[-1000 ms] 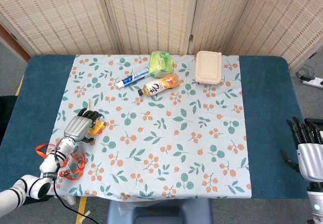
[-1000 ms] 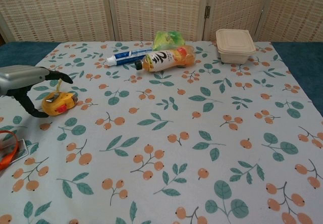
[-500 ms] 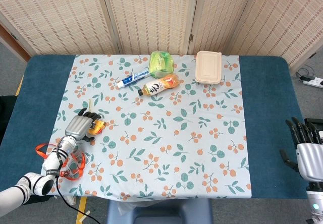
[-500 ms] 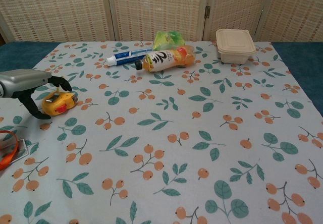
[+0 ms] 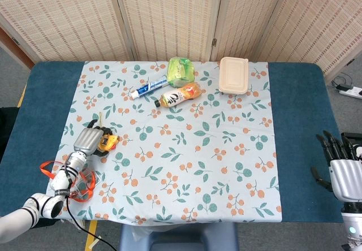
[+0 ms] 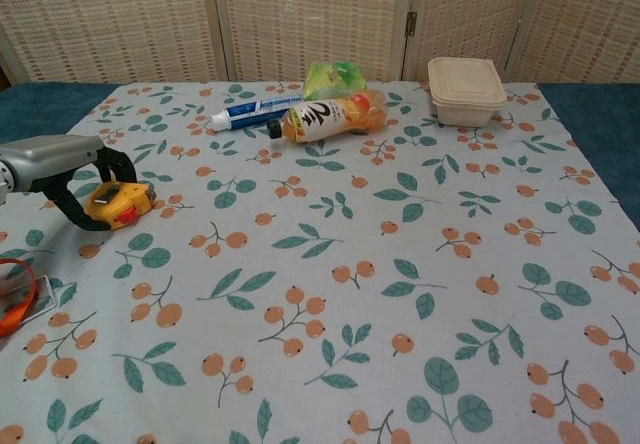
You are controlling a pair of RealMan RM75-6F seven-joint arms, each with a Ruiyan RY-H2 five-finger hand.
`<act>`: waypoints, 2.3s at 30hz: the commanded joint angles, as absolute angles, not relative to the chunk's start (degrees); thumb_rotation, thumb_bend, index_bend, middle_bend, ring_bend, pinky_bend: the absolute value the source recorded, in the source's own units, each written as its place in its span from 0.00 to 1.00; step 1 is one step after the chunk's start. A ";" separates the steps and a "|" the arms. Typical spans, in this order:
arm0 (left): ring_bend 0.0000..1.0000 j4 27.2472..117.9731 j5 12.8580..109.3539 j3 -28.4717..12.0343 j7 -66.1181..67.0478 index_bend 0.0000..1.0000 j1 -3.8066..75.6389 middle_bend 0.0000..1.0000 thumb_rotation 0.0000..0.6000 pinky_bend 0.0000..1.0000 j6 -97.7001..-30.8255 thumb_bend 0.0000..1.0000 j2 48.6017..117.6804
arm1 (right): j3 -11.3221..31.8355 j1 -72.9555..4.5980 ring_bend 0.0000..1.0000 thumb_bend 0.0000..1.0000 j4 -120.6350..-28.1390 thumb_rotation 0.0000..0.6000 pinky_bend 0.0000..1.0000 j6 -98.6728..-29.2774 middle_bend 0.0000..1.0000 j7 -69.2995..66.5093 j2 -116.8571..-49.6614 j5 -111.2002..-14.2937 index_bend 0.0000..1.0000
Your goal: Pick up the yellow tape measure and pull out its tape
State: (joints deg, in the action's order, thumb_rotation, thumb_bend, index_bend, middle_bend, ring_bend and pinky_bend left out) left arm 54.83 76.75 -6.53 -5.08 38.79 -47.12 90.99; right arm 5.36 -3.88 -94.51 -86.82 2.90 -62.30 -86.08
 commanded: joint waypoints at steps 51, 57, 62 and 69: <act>0.44 95.32 77.94 -13.38 15.27 0.55 43.53 0.54 1.00 0.12 -63.34 0.34 91.44 | 16.87 -39.87 0.00 0.38 -109.59 1.00 0.00 -53.37 0.03 5.36 -75.93 -63.67 0.46; 0.44 95.70 77.51 -13.43 16.23 0.55 43.87 0.54 1.00 0.12 -63.54 0.34 91.74 | 16.61 -40.88 0.01 0.38 -109.41 1.00 0.00 -53.26 0.03 5.71 -76.26 -62.50 0.47; 0.44 95.85 76.93 -13.31 16.77 0.55 44.13 0.54 1.00 0.12 -63.40 0.34 91.95 | 16.31 -41.55 0.01 0.38 -108.93 1.00 0.00 -53.29 0.04 5.70 -76.69 -61.87 0.47; 0.44 95.93 76.44 -13.14 17.49 0.55 44.44 0.54 1.00 0.12 -63.39 0.34 92.28 | 16.07 -42.24 0.01 0.38 -108.24 1.00 0.00 -53.48 0.04 5.36 -77.13 -61.36 0.47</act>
State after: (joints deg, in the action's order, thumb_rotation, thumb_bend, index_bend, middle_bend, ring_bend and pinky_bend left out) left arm 95.93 76.45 -13.15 17.48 44.42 -63.39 92.27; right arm 16.09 -42.21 -108.27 -53.49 5.38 -77.12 -61.40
